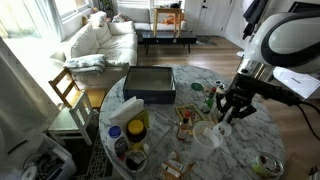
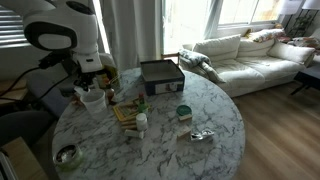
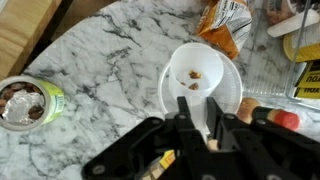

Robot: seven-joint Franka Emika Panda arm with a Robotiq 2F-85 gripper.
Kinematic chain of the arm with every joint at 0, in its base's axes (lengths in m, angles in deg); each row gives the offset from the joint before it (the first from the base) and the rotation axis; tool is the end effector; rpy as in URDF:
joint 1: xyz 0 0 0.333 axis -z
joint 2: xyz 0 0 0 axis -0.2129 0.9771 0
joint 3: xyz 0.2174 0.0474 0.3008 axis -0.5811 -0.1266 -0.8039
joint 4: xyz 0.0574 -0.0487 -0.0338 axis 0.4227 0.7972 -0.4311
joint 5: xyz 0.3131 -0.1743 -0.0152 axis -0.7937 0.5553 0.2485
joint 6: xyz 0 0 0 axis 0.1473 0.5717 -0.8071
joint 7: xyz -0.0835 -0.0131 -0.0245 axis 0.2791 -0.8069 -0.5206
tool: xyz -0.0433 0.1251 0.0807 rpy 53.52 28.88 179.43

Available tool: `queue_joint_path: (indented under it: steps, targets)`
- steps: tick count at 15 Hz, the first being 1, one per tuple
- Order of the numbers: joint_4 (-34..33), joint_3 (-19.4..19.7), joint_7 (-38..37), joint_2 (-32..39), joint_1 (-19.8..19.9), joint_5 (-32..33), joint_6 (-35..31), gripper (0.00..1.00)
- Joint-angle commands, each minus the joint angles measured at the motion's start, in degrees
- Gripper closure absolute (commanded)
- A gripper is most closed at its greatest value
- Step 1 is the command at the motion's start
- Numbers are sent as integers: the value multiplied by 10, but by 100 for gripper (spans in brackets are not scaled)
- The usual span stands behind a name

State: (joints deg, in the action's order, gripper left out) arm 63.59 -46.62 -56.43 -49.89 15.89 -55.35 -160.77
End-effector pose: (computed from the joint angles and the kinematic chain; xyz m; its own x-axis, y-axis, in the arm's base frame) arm 0.3955 0.0105 0.4029 0.5009 -0.8045 -0.3192 -0.8652 -0.4747 -0.1613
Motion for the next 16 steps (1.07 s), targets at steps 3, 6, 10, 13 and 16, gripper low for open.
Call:
queue_joint_path:
  steps: [3, 6, 10, 13, 16]
  targets:
    - [7, 3, 84, 0, -6, -22, -30, 78]
    - [13, 7, 120, 0, -7, -41, -41, 78]
    - [14, 8, 145, 0, -11, -46, -49, 94]
    - [13, 9, 224, 5, -17, -36, -65, 94]
    - [17, 16, 332, 9, -26, -42, -86, 94]
